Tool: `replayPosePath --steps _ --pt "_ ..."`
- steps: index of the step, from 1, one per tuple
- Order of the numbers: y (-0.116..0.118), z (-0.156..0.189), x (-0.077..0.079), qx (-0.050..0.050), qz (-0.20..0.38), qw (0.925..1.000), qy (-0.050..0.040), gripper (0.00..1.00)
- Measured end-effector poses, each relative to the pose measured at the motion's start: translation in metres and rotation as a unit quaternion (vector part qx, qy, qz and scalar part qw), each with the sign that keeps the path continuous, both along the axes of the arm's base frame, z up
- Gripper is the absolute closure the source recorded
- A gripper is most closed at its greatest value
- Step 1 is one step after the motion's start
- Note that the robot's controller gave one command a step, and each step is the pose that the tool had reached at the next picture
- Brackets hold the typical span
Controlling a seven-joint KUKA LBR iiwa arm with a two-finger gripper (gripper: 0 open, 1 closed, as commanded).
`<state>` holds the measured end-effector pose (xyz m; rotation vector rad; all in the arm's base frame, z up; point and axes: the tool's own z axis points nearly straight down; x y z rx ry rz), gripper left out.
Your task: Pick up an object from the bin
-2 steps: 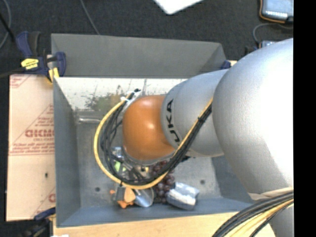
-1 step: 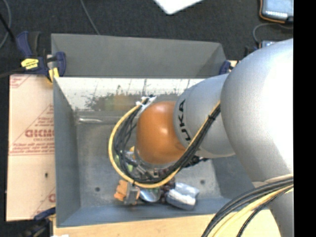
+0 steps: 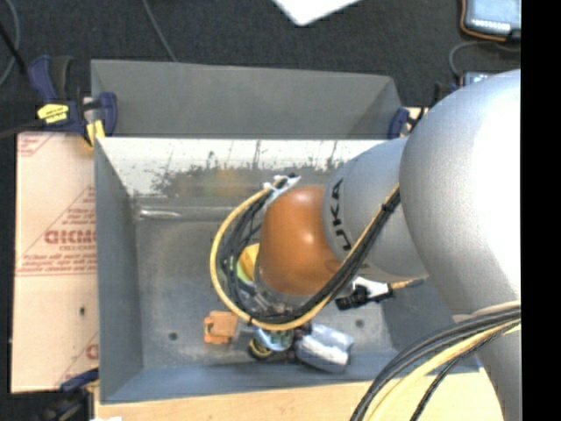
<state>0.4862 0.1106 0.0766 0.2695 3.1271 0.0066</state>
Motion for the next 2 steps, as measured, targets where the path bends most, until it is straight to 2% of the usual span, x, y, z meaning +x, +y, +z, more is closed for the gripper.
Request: replayPosePath --steps 1,2 --pt "0.0 0.0 0.0 0.0 -0.001 1.0 0.0 1.0" --pt "0.008 0.169 0.008 0.0 0.042 0.9991 -0.0041 1.0"
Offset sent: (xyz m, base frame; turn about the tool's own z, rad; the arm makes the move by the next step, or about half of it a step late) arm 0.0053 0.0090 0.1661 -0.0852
